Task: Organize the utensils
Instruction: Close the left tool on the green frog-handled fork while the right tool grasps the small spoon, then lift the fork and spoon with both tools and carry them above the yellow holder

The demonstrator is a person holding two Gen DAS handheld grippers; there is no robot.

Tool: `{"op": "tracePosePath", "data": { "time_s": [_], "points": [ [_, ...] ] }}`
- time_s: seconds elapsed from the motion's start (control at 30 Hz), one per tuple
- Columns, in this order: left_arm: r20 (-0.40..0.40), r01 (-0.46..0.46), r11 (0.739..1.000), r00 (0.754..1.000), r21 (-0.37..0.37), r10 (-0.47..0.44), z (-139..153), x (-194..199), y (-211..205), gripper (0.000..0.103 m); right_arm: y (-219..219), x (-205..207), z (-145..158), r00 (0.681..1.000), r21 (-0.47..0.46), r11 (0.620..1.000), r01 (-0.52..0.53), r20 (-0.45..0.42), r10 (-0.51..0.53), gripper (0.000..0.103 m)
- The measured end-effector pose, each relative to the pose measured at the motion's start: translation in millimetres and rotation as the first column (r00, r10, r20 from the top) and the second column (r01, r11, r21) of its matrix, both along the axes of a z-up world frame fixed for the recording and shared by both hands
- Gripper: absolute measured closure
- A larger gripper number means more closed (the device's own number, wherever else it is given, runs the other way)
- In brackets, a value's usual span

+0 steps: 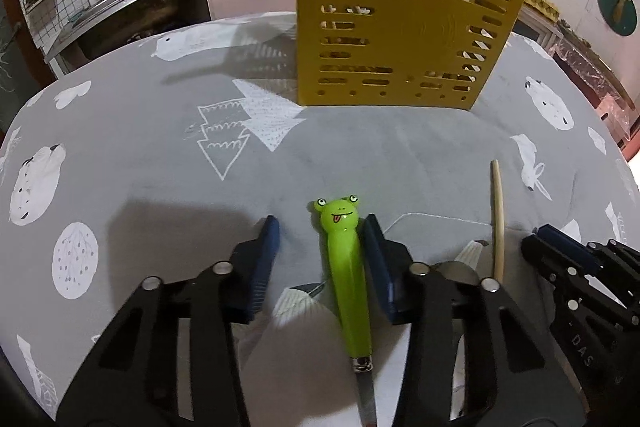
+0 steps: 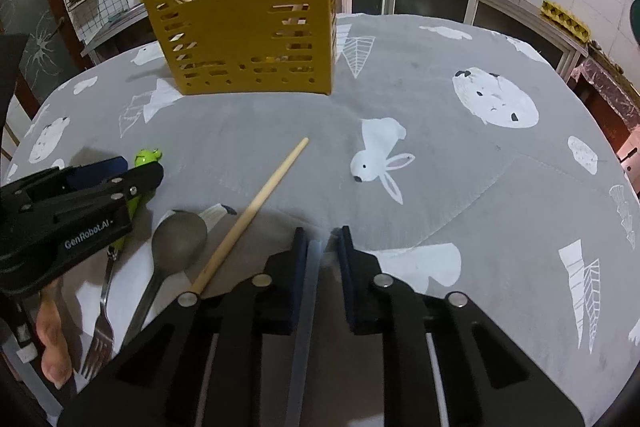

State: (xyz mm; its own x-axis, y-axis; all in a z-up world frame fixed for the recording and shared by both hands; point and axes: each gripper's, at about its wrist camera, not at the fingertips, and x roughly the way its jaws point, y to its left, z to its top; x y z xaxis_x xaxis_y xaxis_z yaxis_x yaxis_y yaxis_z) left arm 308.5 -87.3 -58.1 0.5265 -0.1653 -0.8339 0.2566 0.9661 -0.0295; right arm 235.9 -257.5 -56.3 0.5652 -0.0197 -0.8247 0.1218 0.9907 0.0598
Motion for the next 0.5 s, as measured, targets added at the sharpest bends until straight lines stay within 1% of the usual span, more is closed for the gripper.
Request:
{"op": "tracePosePath", "data": {
  "time_s": [0.1, 0.17, 0.2, 0.27, 0.33, 0.43, 0.5],
  "points": [
    [-0.006, 0.007, 1.000, 1.000, 0.010, -0.007, 0, 1, -1, 0.068, 0, 2, 0, 1.000, 0.004, 1.000, 0.003, -0.002, -0.003, 0.094],
    [-0.012, 0.004, 1.000, 1.000, 0.008, -0.004, 1, 2, 1, 0.080, 1, 3, 1, 1.000, 0.002, 1.000, 0.002, -0.002, -0.002, 0.095],
    [-0.018, -0.001, 1.000, 1.000, 0.001, 0.001, 2, 3, 2, 0.083, 0, 3, 1, 1.000, 0.007, 1.000, 0.003, -0.003, -0.003, 0.095],
    [-0.037, -0.013, 1.000, 0.999, -0.027, 0.012, 3, 4, 7, 0.083, -1, 3, 2, 1.000, 0.018, 1.000, 0.005, -0.001, -0.005, 0.095],
    [-0.037, -0.020, 0.999, 0.999, -0.046, 0.019, 5, 4, 9, 0.083, -3, 2, 4, 1.000, 0.031, 0.999, 0.009, 0.006, -0.009, 0.095],
    [-0.013, -0.019, 0.998, 1.000, -0.060, 0.018, 10, -1, 11, 0.083, -5, 0, 8, 1.000, 0.036, 0.999, 0.016, 0.026, -0.017, 0.095],
    [0.016, -0.017, 0.998, 1.000, -0.066, 0.018, 16, -6, 12, 0.083, -6, -1, 12, 0.999, 0.037, 0.999, 0.021, 0.042, -0.022, 0.095]
  ]
}}
